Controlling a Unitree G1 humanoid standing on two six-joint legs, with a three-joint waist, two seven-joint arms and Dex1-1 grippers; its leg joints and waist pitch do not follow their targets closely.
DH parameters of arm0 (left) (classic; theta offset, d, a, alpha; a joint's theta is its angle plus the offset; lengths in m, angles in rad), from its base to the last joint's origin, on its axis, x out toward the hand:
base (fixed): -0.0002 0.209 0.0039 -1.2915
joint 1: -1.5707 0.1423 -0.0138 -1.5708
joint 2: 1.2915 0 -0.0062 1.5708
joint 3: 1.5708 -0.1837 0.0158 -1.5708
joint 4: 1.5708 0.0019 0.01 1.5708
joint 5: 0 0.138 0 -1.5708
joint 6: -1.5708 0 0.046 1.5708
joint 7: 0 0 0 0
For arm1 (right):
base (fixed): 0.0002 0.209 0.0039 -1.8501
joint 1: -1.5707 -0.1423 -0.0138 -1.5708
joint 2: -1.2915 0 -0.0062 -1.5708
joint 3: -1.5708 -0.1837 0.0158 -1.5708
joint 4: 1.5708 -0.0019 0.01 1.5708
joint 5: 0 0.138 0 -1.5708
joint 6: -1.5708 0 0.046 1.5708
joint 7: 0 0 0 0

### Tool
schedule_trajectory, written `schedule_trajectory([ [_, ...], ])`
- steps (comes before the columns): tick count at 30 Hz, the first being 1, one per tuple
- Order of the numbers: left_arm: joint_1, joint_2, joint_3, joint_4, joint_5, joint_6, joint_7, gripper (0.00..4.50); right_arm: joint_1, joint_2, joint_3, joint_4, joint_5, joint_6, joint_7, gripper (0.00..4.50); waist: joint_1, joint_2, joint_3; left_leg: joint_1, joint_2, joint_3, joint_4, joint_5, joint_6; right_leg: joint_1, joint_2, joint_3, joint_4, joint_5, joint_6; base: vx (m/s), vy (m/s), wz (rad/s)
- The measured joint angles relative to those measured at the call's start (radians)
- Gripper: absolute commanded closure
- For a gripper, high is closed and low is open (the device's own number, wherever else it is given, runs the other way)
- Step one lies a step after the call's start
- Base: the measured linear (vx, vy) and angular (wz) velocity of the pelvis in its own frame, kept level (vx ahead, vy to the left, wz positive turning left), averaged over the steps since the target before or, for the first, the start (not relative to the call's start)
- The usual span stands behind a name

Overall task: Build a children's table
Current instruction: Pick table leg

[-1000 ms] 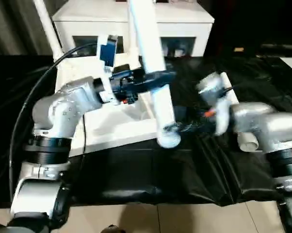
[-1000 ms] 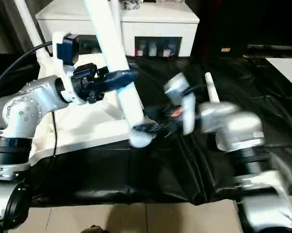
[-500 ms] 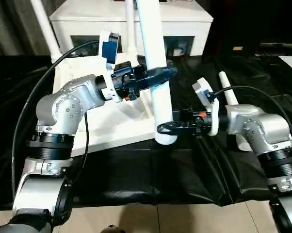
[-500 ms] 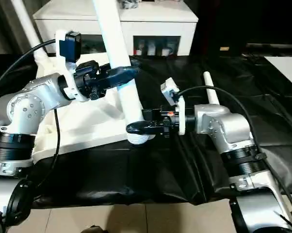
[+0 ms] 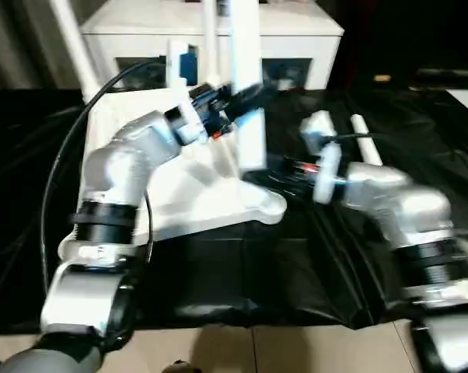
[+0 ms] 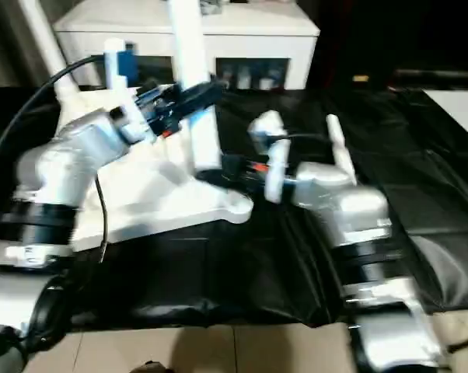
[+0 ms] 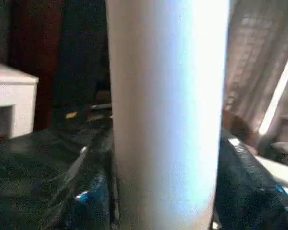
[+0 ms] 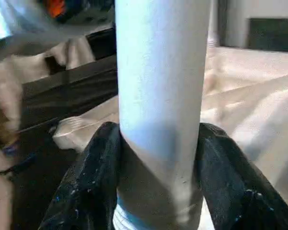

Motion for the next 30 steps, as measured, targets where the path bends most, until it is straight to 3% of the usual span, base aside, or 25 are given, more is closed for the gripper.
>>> schedule_trajectory([
  [4,-0.004,-0.035,-0.001,0.014,0.059,-0.012,0.144,1.02,0.0,0.063,-0.002,0.008,-0.05,-0.059,-0.102,2.6,-0.006,0.002,0.001,0.0,0.0,0.0,0.0,0.0,0.0,0.0,0.0,0.0,-0.001,0.0,0.0,0.0,0.0,0.0],
  [10,-0.011,-0.053,-0.03,0.05,0.16,-0.057,0.271,1.0,0.0,0.13,0.005,0.034,-0.112,-0.098,-0.251,2.61,-0.012,0.004,0.002,-0.001,0.0,0.0,0.0,0.0,0.0,0.001,0.0,0.0,-0.002,0.0,0.0,0.0,0.0,0.0],
  [12,-0.011,-0.061,-0.029,0.05,0.162,-0.054,0.293,1.34,0.0,0.135,0.005,0.04,-0.113,-0.099,-0.267,2.61,-0.014,0.004,0.002,-0.001,-0.001,0.0,0.0,0.0,0.0,0.001,0.0,0.0,-0.002,0.0,0.0,0.0,0.0,0.0],
  [15,-0.011,-0.075,-0.024,0.05,0.161,-0.053,0.324,1.37,0.0,0.144,0.005,0.055,-0.121,-0.109,-0.285,2.61,-0.016,0.004,0.002,-0.001,0.0,0.0,0.0,0.0,0.0,0.0,0.0,0.0,-0.002,0.0,0.0,0.0,0.0,0.0],
  [16,-0.012,-0.076,-0.022,0.05,0.161,-0.053,0.33,1.65,0.0,0.144,0.005,0.062,-0.124,-0.112,-0.285,2.61,-0.016,0.004,0.002,-0.001,0.0,0.0,0.0,0.0,0.0,0.0,0.0,0.0,-0.002,0.0,0.0,0.0,0.0,0.0],
  [19,-0.012,-0.077,-0.017,0.05,0.157,-0.053,0.337,1.76,0.0,0.144,0.006,0.067,-0.132,-0.118,-0.285,2.61,-0.016,0.004,0.002,-0.001,0.0,0.0,0.0,0.0,0.0,0.0,0.0,0.0,-0.002,0.0,0.0,0.0,0.0,0.0],
  [22,-0.012,-0.077,-0.017,0.05,0.155,-0.053,0.336,2.17,0.0,0.145,0.006,0.067,-0.145,-0.121,-0.287,2.61,-0.017,0.005,0.002,-0.001,0.0,0.0,0.0,0.0,0.0,0.0,0.0,0.0,-0.002,0.0,0.0,0.0,0.0,0.0],
  [30,-0.012,-0.077,-0.005,0.047,0.128,-0.044,0.317,2.55,0.0,0.143,0.015,0.074,-0.163,-0.154,-0.29,2.61,-0.016,0.006,0.003,-0.001,-0.001,0.0,0.0,0.0,0.0,0.0,0.0,0.0,-0.002,0.0,0.0,0.0,0.0,0.0],
])
